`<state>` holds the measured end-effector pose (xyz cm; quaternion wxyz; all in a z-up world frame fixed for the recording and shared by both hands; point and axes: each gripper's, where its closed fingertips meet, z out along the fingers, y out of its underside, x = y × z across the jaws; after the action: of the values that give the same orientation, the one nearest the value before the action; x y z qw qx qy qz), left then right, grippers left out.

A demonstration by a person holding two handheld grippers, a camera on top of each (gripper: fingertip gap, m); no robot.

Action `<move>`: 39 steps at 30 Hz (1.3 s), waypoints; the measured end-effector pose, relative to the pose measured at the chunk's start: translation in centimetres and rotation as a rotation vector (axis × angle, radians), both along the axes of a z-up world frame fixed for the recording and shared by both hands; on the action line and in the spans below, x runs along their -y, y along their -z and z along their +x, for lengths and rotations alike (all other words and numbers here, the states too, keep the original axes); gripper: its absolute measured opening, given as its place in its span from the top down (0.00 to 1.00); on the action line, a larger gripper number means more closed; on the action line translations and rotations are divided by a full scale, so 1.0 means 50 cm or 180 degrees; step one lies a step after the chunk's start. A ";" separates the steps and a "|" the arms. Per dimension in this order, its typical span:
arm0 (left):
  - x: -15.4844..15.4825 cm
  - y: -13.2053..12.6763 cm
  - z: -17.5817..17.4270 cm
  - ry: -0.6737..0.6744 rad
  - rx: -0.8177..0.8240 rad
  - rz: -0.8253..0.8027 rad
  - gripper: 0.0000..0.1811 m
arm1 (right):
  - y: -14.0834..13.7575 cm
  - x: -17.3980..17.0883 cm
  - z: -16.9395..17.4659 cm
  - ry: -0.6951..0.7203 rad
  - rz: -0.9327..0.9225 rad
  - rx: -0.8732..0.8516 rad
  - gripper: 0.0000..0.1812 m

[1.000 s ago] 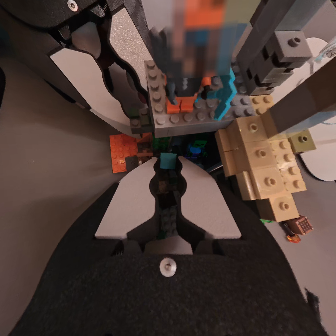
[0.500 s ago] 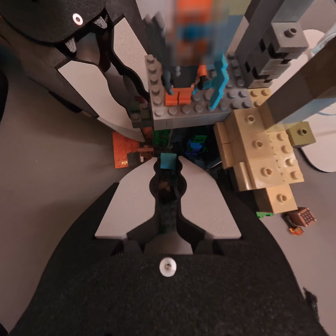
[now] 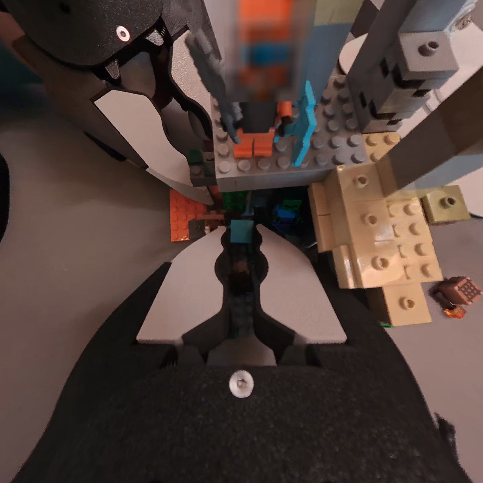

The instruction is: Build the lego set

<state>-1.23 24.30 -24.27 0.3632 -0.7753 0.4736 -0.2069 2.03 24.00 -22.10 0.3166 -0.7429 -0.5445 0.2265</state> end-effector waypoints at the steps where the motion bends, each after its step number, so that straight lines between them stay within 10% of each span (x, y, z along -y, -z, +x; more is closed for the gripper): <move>1: 0.000 0.000 0.000 0.0030 0.0009 -0.0002 0.83 | 0.001 -0.002 0.001 0.0036 0.0001 0.0030 0.91; 39: -0.003 0.000 -0.002 0.0195 0.0078 0.0016 0.83 | -0.003 0.013 0.029 0.0449 -0.0283 0.0569 0.92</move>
<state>-1.34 24.46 -24.28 0.3643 -0.7569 0.4932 -0.2262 3.49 23.33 -21.96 0.2486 -0.8099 -0.5064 0.1605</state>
